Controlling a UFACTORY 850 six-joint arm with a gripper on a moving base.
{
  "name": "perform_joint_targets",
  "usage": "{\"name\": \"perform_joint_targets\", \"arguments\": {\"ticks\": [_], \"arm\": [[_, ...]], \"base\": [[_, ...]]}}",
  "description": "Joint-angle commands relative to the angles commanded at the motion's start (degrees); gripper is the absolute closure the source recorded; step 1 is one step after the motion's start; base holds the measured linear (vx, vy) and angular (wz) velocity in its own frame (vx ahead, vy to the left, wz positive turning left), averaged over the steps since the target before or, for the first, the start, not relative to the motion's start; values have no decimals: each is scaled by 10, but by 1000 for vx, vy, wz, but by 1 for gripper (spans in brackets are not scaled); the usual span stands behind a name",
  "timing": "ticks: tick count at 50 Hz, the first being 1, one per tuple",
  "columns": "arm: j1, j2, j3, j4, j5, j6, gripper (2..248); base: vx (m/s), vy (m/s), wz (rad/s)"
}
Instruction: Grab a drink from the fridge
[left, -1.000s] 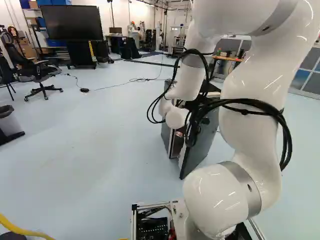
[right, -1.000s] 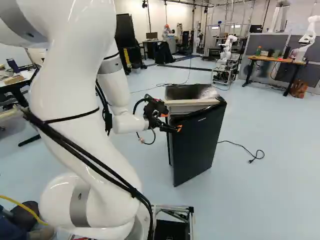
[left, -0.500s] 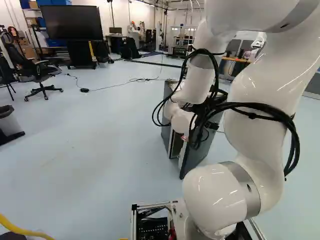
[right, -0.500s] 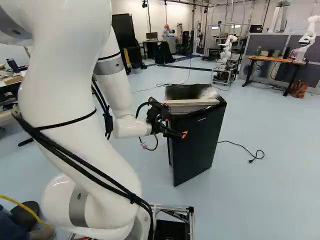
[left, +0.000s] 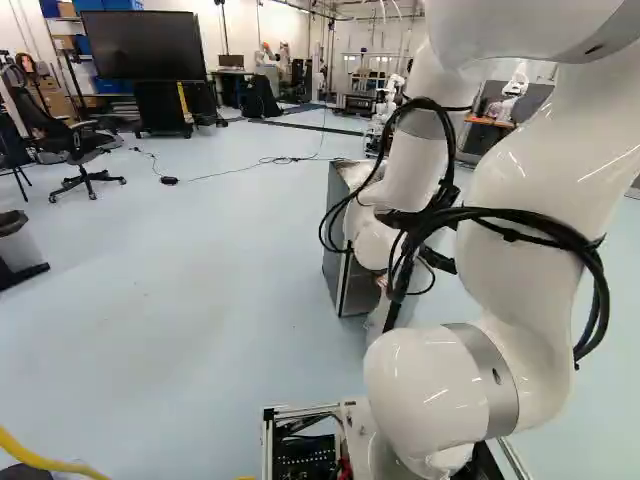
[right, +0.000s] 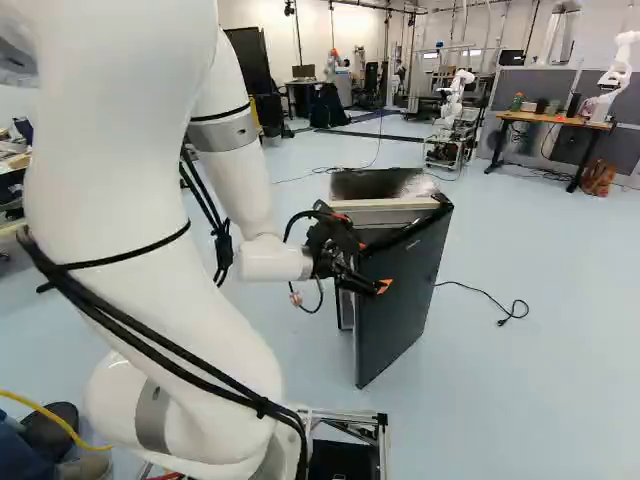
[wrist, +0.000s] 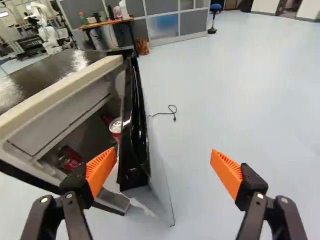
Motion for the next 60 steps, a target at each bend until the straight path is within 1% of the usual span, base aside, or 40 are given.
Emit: {"name": "perform_joint_targets", "arguments": {"ticks": [19,31,46,60], "arm": [[-48,10,12,39,0,0,3],[-83,10,12,62,0,0,3],[-132,-3,-4,75,0,0,3],[-174,-30,-37,76,0,0,3]], "base": [[0,0,0],[0,0,0],[0,0,0],[0,0,0]]}}
